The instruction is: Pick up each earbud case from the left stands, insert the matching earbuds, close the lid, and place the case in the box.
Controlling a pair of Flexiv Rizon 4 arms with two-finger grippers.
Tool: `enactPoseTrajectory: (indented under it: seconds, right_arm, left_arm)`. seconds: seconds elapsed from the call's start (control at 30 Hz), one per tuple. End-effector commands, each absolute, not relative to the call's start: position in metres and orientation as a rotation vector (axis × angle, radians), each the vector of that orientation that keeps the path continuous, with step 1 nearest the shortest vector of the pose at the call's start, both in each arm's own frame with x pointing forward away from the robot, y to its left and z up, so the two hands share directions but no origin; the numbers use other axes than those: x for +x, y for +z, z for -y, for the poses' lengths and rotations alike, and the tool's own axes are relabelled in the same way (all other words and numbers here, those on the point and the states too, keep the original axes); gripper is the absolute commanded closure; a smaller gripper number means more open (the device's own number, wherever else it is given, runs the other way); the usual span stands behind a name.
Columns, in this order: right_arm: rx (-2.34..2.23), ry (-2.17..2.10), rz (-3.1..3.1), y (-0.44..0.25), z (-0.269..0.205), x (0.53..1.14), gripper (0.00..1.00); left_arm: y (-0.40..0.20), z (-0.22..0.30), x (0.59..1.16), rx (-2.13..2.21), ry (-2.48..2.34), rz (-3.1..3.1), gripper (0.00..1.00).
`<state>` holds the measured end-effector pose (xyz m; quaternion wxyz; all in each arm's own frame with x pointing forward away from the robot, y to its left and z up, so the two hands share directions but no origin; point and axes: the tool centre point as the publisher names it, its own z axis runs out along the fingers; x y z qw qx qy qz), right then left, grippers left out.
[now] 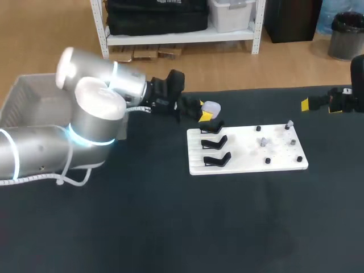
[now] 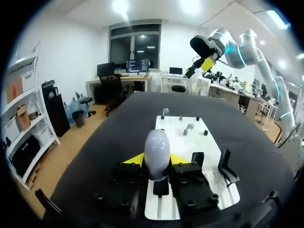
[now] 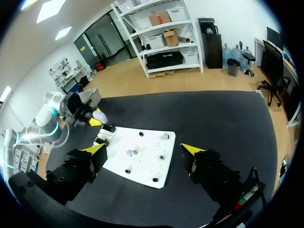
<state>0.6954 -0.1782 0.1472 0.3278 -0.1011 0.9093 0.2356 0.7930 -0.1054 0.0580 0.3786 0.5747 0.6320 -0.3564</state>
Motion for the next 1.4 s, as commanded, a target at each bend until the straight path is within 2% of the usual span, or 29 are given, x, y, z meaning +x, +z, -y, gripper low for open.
enactPoseTrajectory:
  seconds: [0.03,0.3,0.63,1.4]
  right_arm:
    - [-0.343,0.621,-2.424,0.142,0.143,0.698,0.0]
    - [-0.449,0.693,-2.454,0.127,0.087,0.695,0.0]
    - [-0.512,0.731,-2.485,0.122,0.049,0.704,0.0]
    - [-0.514,0.721,-2.484,0.129,0.042,0.727,0.0]
  left_arm:
    - [0.082,0.102,0.782,1.471,-0.869,-1.613,1.0]
    - [0.116,0.12,0.78,1.521,-0.807,-1.614,1.0]
    - [0.128,0.147,0.764,1.612,-0.781,-1.568,1.0]
    - [0.115,0.155,0.74,1.649,-0.806,-1.568,1.0]
